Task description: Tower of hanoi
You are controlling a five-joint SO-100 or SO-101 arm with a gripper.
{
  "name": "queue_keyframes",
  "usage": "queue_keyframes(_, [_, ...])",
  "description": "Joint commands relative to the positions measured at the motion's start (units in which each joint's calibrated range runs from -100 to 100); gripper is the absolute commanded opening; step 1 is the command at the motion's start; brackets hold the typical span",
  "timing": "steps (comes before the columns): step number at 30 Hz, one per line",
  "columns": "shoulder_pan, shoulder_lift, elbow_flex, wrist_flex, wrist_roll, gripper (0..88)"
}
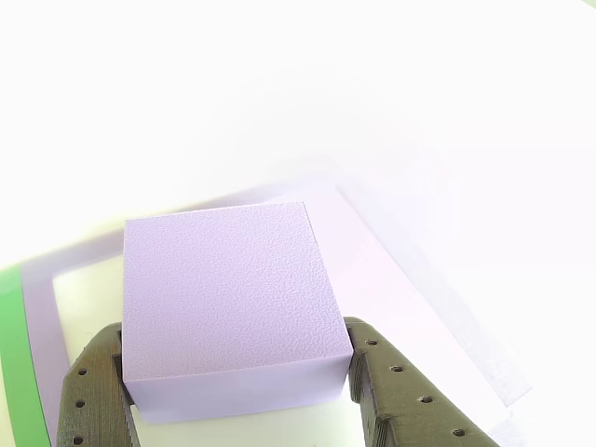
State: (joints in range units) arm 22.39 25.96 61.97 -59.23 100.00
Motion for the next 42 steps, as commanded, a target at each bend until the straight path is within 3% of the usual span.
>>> queue_keyframes(1, [-0.5,-0.6,-1.5,-1.3,0.0,17.3])
queue_keyframes(9, [-1.1,-5.9,-0.6,3.3,0.0,15.8])
queue_keyframes(14, [-1.2,-18.2,1.4,15.5,0.0,16.0])
queue_keyframes(18, [-0.6,-33.9,0.1,36.4,0.0,15.8])
queue_keyframes(22, [0.6,-49.3,-7.9,65.9,0.0,15.5])
queue_keyframes(26, [1.5,-57.4,-24.2,95.9,0.0,14.5])
queue_keyframes(30, [1.8,-58.1,-43.5,119.4,0.0,14.3])
queue_keyframes(35, [0.4,-57.8,-59.0,135.9,0.0,14.7])
queue_keyframes(42, [-5.9,-58.3,-71.3,147.1,0.0,14.5])
